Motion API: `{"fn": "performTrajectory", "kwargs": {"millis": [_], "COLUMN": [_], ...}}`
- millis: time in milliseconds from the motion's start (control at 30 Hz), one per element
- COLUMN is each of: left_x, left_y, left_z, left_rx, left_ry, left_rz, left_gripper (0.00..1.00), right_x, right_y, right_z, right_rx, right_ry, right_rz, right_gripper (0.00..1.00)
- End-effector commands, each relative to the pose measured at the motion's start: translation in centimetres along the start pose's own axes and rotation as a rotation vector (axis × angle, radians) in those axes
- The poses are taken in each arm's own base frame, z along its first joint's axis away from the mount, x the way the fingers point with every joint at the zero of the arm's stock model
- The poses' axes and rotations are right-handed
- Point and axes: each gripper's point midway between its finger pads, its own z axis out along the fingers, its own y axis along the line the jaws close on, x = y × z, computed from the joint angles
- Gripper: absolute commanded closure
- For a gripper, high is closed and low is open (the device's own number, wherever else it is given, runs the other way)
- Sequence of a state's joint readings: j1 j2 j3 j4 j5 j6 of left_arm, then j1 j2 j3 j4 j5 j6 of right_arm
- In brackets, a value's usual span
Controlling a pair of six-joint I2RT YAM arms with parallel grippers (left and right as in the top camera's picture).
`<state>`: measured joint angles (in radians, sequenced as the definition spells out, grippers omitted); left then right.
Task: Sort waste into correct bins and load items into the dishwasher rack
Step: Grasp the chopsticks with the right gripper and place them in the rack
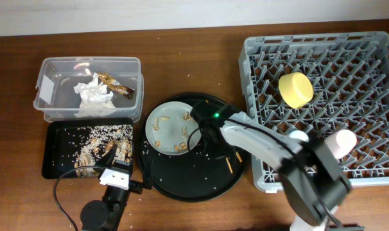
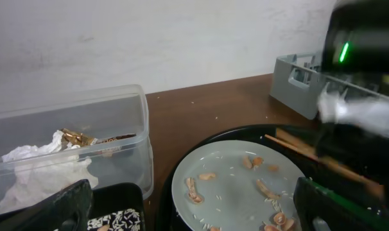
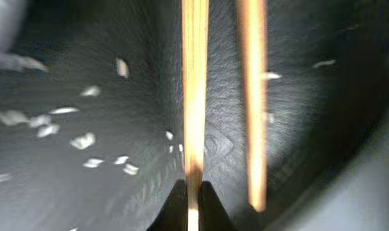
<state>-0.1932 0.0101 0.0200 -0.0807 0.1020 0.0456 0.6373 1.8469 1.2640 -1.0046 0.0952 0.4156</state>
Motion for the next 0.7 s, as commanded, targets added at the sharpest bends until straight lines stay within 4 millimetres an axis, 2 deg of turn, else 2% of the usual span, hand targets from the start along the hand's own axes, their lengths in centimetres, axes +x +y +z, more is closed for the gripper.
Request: {"fn": "performTrajectory", "kwargs": {"millis": [0, 33, 67, 133, 200, 300, 333, 367, 400, 500, 533, 600, 667], "left_x": [0.2, 0.1, 0.2, 0.1, 0.1, 0.1, 0.1, 0.2, 0.2, 0.1, 0.1, 0.1, 0.1], "left_y": [0.0, 0.0, 0.0, 0.0, 0.0, 0.0, 0.0, 0.0, 0.0, 0.0, 0.0, 0.0, 0.0], "left_z": [0.0, 0.0, 0.0, 0.0, 0.0, 0.0, 0.0, 0.0, 0.0, 0.0, 0.0, 0.0, 0.0], "left_rx": [0.004, 0.004, 0.004, 0.004, 0.004, 0.004, 0.004, 0.004, 0.004, 0.004, 0.004, 0.004, 0.004], "left_ry": [-0.001, -0.001, -0.001, -0.001, -0.001, -0.001, -0.001, -0.001, -0.001, -0.001, -0.001, -0.001, -0.001], "left_rz": [0.008, 0.008, 0.008, 0.008, 0.008, 0.008, 0.008, 0.008, 0.008, 0.008, 0.008, 0.008, 0.008], "left_gripper": [0.01, 0.01, 0.01, 0.00, 0.01, 0.00, 0.01, 0.01, 0.01, 0.01, 0.01, 0.01, 0.01], "right_x": [-5.2, -5.7, -6.2, -6.5, -6.4, -5.8, -5.6, -5.6, -5.5, -5.0, -4.7, -4.0, -3.5], "right_y": [-3.1, -5.0, -8.0, -11.2, -14.6, -14.8, -15.1, -15.0, -14.3, -8.5, -6.7, -3.4, -2.7], "right_z": [-12.4, -14.3, -15.8, -15.3, -11.8, -7.7, -7.0, -7.0, -7.7, -10.1, -10.3, -9.2, -7.1], "right_rx": [-0.046, -0.023, 0.021, 0.067, 0.112, 0.114, 0.137, 0.142, 0.118, -0.040, -0.069, -0.084, -0.036], "right_ry": [-0.402, -0.474, -0.536, -0.522, -0.406, -0.251, -0.226, -0.225, -0.237, -0.282, -0.281, -0.261, -0.240], "right_rz": [0.114, 0.161, 0.235, 0.272, 0.324, 0.273, 0.270, 0.266, 0.252, 0.145, 0.124, 0.100, 0.112], "right_gripper": [0.96, 0.96, 0.96, 0.96, 0.96, 0.95, 0.85, 0.69, 0.64, 0.57, 0.54, 0.50, 0.47]}}
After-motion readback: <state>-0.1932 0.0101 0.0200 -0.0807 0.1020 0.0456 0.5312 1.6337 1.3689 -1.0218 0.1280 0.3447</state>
